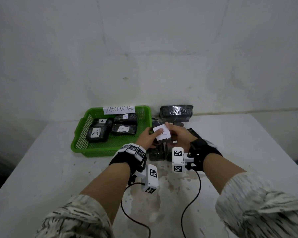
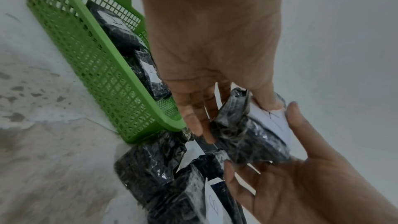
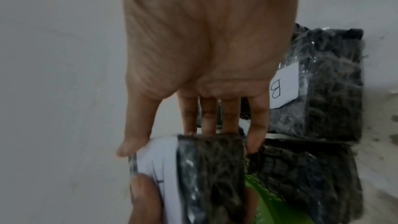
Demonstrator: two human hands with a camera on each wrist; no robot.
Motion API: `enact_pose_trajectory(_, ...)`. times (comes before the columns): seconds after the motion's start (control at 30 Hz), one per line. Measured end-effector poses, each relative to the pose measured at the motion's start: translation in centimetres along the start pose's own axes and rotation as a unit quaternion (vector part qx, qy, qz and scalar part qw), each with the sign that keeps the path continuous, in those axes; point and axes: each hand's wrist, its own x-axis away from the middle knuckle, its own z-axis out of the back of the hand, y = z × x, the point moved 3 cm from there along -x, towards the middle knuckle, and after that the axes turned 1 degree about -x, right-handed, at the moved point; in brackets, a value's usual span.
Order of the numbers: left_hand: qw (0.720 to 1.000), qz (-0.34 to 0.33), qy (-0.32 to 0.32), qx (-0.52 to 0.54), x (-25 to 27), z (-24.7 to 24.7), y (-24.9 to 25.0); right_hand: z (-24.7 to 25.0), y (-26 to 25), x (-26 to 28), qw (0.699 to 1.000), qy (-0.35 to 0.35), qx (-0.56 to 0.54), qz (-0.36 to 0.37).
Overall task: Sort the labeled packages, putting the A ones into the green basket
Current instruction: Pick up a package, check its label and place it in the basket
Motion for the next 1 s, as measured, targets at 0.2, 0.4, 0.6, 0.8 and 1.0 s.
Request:
enact_pose_trajectory(0.2, 0.999, 0.026, -0.006, 0.022, 0.6, 0.0, 0.3, -1.3, -0.1, -0.7, 0.993, 0.079, 0.049, 0.077)
enact_pose_trajectory(0.4, 0.997, -0.003, 0.042, 0.06, -0.1, 0.9, 0.3, -2.2, 0.2, -0.7, 0.998, 0.015, 0.011, 0.062)
enact_pose_trajectory(0.6, 0.993, 0.029, -0.003, 0.11, -0.2, 0.8, -0.1, -2.2, 0.7, -1.1, 0.995, 0.034, -0.022, 0.091)
enact_pose_trajectory(0.8, 0.991, 0.009, 0.027, 0.127, -0.3, 1.1, -0.7, -2.4, 1.7, -1.0, 0.997, -0.012, -0.028, 0.066)
enact_pose_trajectory(1.0, 0.994, -0.043, 0.103, 0.008, -0.6, 1.6, -1.2, -2.0, 1.9, -1.4, 0.984, 0.075, 0.093, 0.13)
